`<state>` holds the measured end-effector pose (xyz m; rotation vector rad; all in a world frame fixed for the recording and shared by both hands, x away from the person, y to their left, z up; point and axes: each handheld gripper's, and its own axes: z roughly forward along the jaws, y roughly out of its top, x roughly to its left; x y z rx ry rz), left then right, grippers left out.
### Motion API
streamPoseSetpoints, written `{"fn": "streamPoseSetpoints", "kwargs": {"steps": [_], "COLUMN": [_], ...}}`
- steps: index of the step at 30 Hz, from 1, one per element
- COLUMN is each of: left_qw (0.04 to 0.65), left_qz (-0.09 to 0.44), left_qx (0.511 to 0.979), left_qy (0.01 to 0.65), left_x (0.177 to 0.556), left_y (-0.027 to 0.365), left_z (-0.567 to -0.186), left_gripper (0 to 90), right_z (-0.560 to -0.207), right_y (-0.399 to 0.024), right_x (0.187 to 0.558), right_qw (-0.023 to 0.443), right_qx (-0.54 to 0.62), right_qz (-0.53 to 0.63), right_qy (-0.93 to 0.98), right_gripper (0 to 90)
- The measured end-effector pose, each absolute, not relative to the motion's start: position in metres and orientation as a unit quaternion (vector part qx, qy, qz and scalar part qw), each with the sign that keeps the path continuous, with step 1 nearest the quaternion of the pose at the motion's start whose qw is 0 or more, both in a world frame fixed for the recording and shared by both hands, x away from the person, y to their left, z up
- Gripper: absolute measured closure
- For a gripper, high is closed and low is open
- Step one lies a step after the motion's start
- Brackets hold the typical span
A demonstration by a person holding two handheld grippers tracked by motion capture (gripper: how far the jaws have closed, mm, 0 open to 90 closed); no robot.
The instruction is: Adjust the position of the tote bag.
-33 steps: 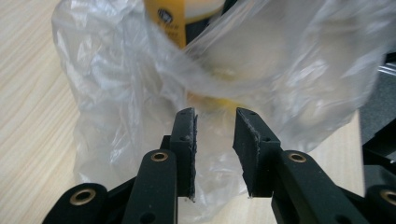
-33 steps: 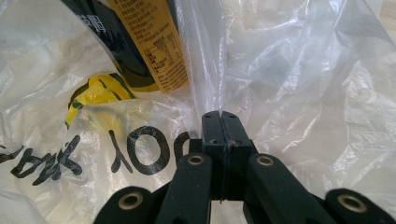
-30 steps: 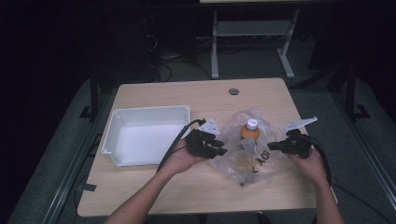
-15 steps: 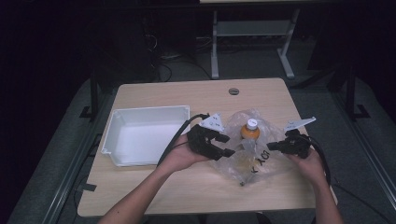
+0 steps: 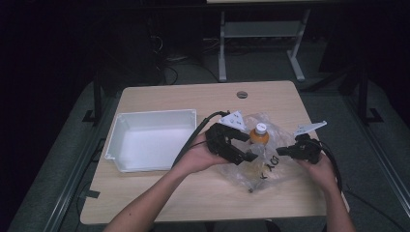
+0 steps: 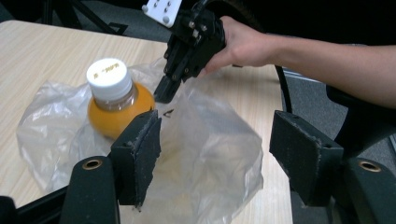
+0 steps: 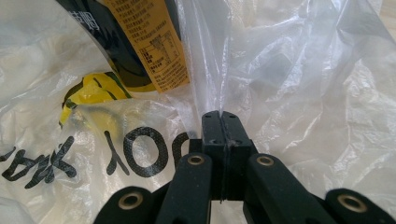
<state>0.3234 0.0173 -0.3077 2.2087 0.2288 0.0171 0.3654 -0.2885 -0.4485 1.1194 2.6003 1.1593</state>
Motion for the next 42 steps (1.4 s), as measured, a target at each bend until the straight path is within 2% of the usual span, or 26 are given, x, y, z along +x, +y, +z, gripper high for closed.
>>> {"fn": "streamPoseSetpoints", "kwargs": {"steps": [4,7,11,16,24,34,36,42], "left_qw": [0.445,0.444,0.436,0.430,0.417,0.375,0.365,0.369], "left_qz": [0.009,0.004,0.004,0.011,0.032,0.040,0.058,0.066], "left_qx": [0.890,0.890,0.894,0.897,0.903,0.918,0.921,0.917], "left_qy": [0.098,0.102,0.104,0.100,0.100,0.124,0.123,0.134], "left_x": [0.327,0.330,0.332,0.333,0.333,0.332,0.330,0.324], "left_y": [0.010,0.005,0.001,-0.001,0.008,0.031,0.036,0.045], "left_z": [-0.309,-0.313,-0.318,-0.330,-0.350,-0.398,-0.405,-0.420], "left_gripper": [33.2,38.0,51.2,73.0,88.8,89.8,89.8,89.8], "right_z": [-0.448,-0.448,-0.447,-0.447,-0.446,-0.450,-0.450,-0.452], "right_y": [-0.288,-0.289,-0.290,-0.291,-0.290,-0.292,-0.293,-0.296], "right_x": [0.365,0.365,0.365,0.365,0.365,0.365,0.364,0.363], "right_qw": [0.039,0.042,0.042,0.043,0.046,0.041,0.048,0.048], "right_qx": [0.370,0.365,0.366,0.364,0.364,0.369,0.373,0.377], "right_qz": [0.378,0.381,0.383,0.385,0.387,0.380,0.375,0.373], "right_qy": [0.848,0.849,0.847,0.847,0.846,0.847,0.847,0.846], "right_gripper": [89.8,89.8,89.8,89.8,89.8,89.8,89.9,89.9]}}
